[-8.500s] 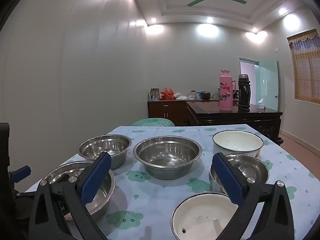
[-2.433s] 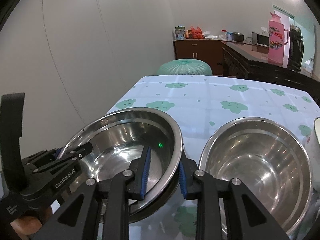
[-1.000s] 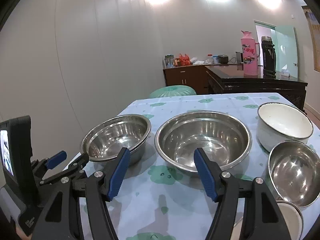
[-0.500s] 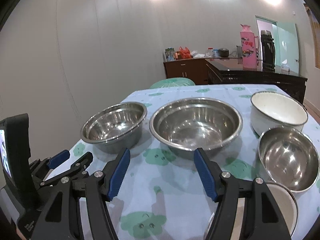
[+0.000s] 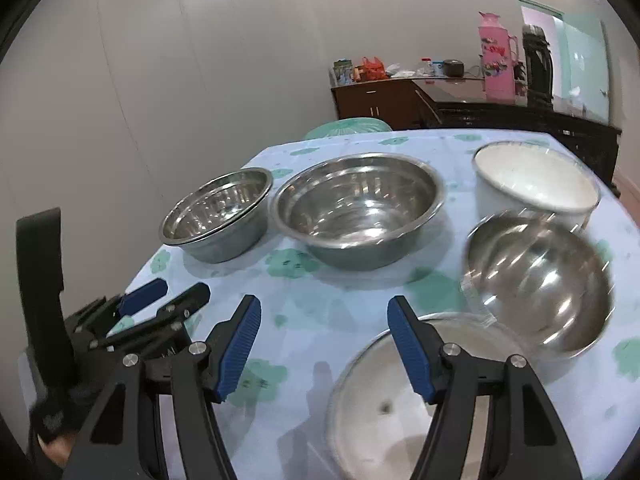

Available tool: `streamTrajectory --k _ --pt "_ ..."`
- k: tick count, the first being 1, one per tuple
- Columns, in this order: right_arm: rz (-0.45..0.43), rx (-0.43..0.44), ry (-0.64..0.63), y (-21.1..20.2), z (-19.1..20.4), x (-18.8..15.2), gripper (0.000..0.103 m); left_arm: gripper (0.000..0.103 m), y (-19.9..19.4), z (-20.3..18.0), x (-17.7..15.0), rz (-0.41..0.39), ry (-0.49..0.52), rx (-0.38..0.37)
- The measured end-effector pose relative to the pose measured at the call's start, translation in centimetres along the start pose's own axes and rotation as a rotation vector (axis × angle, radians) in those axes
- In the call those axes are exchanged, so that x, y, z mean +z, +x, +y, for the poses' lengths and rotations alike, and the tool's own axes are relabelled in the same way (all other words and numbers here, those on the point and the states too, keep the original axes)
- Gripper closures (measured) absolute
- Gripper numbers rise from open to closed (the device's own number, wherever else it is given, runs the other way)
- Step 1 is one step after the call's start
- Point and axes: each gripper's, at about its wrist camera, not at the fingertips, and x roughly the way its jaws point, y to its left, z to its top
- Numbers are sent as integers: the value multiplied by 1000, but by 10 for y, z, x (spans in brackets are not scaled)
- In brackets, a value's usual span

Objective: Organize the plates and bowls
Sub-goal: 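Move the open left tool toward another steel bowl, then close the left tool on the rim of the steel bowl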

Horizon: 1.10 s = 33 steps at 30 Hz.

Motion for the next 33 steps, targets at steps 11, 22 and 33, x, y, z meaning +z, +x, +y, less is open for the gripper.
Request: streamTrajectory --k 11,22,33 --pt "98 4 18 20 -69 86 64 61 38 -23 53 75 -137 -91" --pt "322 3 116 93 -102 109 65 61 72 -36 66 161 -202 -109" --pt "380 1 125 125 -109 115 65 61 100 -40 71 207 -225 -95"
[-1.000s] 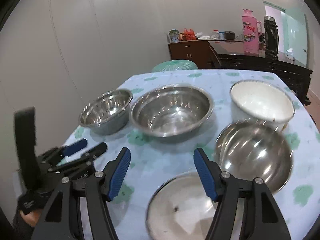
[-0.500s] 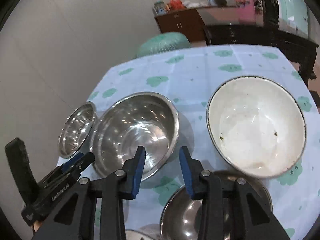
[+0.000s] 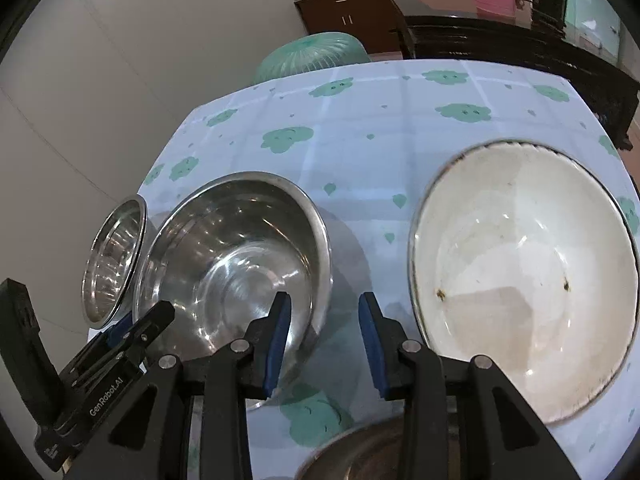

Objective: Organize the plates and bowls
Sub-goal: 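Close the left tool on the rim of the steel bowl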

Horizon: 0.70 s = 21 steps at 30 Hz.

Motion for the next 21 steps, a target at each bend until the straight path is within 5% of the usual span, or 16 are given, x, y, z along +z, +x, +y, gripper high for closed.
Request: streamTrajectory --k 7,20,21 --pt "7 -45 -58 9 10 4 72 80 18 -4 0 42 18 -8" --pt "7 -88 -113 23 20 17 76 84 20 -3 1 11 46 10" --pt "8 -88 -113 24 20 18 76 90 20 -3 1 8 51 13"
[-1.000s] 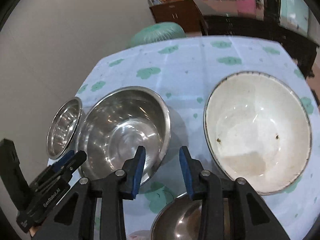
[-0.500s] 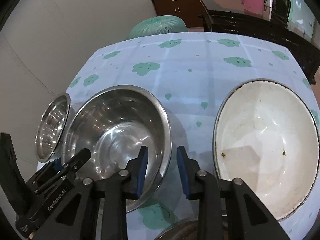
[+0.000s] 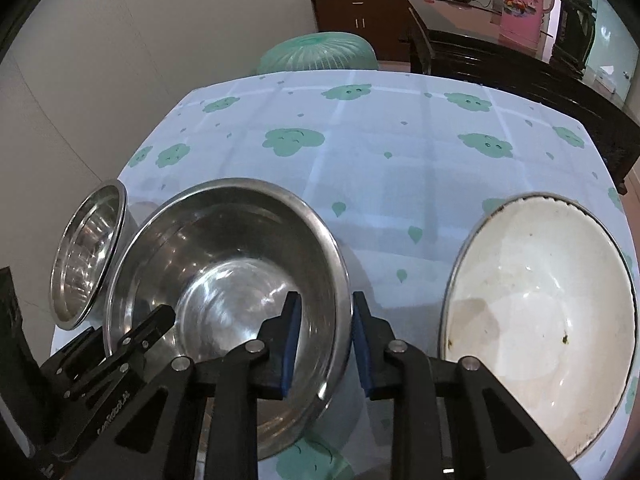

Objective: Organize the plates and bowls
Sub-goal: 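Close the left tool on the rim of the steel bowl, then lift and carry the gripped steel bowl with the left tool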

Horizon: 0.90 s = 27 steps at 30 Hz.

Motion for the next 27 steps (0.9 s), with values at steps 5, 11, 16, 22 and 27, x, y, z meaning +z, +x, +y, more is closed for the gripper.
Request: streamTrajectory --k 5,11,16,22,27 --pt "15 -19 -16 2 3 2 83 92 -2 5 1 -1 -1 17" --pt "44 43 -25 -9 8 -15 87 92 -15 13 5 -33 -17 24" --pt "4 73 6 -25 4 -28 87 92 -29 8 5 -64 23 12" --pt "-49 88 27 -50 0 -42 86 92 -31 0 -4 -41 49 -5" --pt "-70 92 33 -62 -1 -52 86 92 -39 -5 -13 -47 74 0"
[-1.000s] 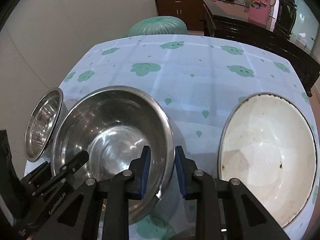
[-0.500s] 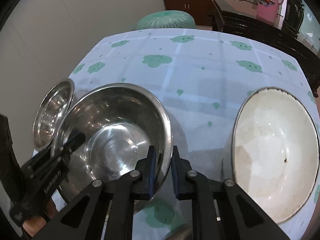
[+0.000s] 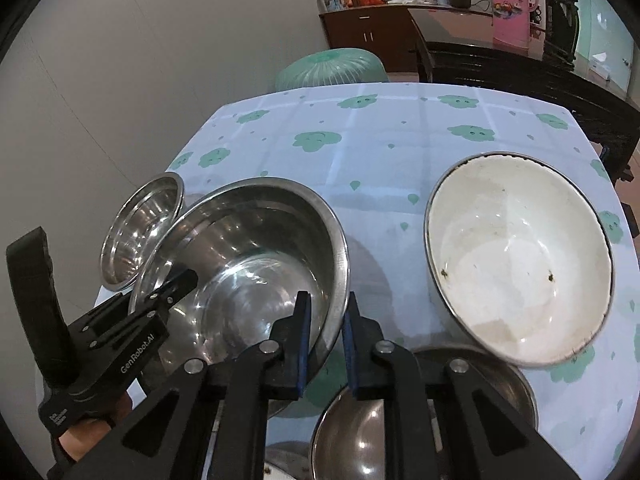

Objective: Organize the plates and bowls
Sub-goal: 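Lift and carry the gripped steel bowl with the left tool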

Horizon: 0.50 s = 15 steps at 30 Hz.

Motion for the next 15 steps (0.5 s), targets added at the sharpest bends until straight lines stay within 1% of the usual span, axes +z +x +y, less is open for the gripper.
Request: streamTrajectory --k 7,15 --pt "1 4 3 -9 5 -16 86 92 -16 2 -7 -22 10 2" --pt "-23 17 -12 -27 24 -20 86 92 -49 17 -1 -89 9 1"
